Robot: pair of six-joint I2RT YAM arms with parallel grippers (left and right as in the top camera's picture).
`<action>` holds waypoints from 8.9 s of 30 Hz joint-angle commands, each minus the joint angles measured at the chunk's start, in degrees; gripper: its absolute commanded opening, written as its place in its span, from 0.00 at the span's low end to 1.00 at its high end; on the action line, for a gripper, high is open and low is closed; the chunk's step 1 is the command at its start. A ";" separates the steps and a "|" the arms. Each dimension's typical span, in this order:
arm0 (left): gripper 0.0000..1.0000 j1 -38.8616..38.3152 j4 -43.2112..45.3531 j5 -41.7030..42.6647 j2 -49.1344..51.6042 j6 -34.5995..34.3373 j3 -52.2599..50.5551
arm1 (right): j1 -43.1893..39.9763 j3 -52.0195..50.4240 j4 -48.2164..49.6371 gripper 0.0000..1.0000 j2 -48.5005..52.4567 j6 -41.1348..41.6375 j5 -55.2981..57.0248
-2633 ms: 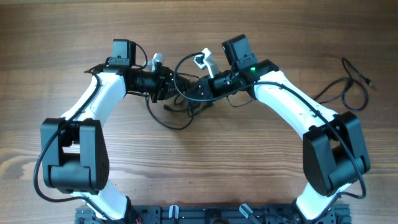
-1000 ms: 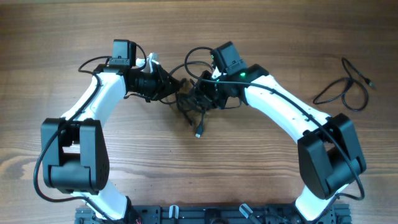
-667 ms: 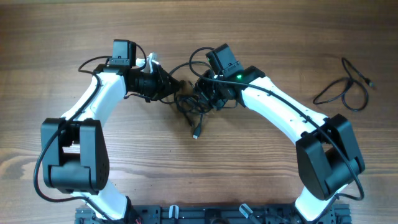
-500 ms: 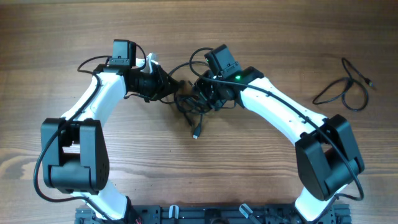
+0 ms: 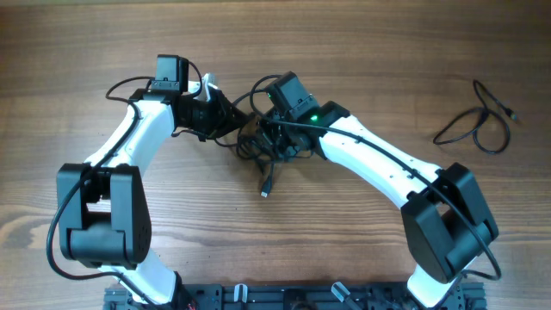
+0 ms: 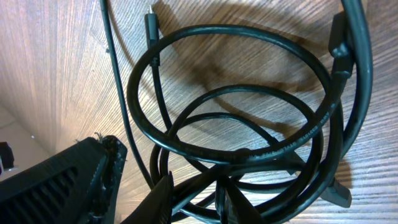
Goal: Untangle cables
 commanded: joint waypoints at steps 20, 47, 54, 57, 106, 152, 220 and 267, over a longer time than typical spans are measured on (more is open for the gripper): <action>0.17 -0.33 -0.22 2.67 -0.33 6.05 0.17 | -1.97 -0.42 0.37 0.04 -3.87 -26.97 6.23; 0.04 -5.95 2.80 8.13 -0.85 15.45 0.17 | -9.66 -0.44 1.44 0.04 -6.16 -40.65 -9.66; 0.04 -5.95 2.75 4.37 -0.85 15.45 0.17 | -9.68 -0.44 1.42 0.04 -6.16 -42.49 -9.64; 0.04 -5.95 2.64 0.68 -0.85 15.45 0.17 | -9.68 -0.44 1.31 0.04 -6.16 -45.46 -10.54; 0.04 -5.92 -1.46 22.84 -0.85 45.16 0.17 | -14.16 -0.44 -4.44 0.04 -6.05 -41.00 -21.24; 0.04 -5.95 3.72 3.52 -0.85 25.86 0.17 | -14.12 -3.67 -1.18 0.34 -5.31 -34.18 -19.34; 0.04 -5.95 2.78 -25.29 -0.85 8.00 0.17 | -31.06 -8.39 5.55 0.04 -40.92 -50.10 -31.12; 0.04 -5.95 2.58 -16.72 -0.85 6.62 0.17 | -5.22 -8.41 6.60 0.73 -4.96 -64.57 -34.42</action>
